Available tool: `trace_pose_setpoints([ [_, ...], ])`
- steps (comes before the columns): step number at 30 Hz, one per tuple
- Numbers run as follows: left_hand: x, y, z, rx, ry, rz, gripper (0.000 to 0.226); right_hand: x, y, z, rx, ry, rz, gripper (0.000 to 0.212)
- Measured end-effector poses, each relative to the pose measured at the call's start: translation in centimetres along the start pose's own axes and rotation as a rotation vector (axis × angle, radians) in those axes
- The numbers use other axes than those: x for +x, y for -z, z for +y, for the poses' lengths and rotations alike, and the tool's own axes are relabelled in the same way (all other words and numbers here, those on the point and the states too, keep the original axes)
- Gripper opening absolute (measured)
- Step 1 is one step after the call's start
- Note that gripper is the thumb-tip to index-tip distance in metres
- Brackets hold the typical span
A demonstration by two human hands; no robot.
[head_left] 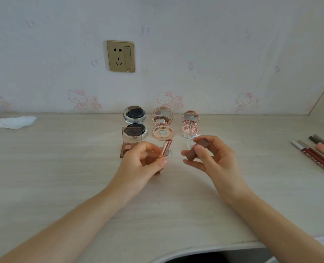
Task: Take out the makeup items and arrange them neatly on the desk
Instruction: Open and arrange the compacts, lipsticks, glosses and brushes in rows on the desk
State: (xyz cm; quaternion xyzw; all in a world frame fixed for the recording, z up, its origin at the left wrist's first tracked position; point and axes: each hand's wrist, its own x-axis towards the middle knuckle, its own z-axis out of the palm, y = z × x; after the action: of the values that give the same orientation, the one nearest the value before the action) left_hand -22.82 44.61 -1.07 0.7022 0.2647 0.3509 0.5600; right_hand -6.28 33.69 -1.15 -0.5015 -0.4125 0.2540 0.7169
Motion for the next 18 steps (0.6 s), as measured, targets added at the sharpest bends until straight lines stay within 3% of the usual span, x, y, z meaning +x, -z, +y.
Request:
trace_pose_setpoints([
  [5, -0.1, -0.2, 0.2, -0.235, 0.160, -0.084, 0.015, -0.1, -0.2, 0.3, -0.051, -0.002, -0.028, 0.019],
  [9, 0.0, -0.2, 0.3, -0.296, 0.298, -0.056, 0.010, -0.1, -0.3, 0.3, -0.122, -0.010, -0.002, 0.021],
  [15, 0.5, -0.8, 1.6, -0.398, 0.311, 0.002, 0.034, -0.3, 0.4, -0.4, -0.133, -0.032, 0.055, 0.023],
  [18, 0.9, -1.7, 2.3, -0.413, 0.266, -0.049, 0.026, -0.3, 1.5, -1.2, -0.154, -0.045, 0.034, 0.019],
])
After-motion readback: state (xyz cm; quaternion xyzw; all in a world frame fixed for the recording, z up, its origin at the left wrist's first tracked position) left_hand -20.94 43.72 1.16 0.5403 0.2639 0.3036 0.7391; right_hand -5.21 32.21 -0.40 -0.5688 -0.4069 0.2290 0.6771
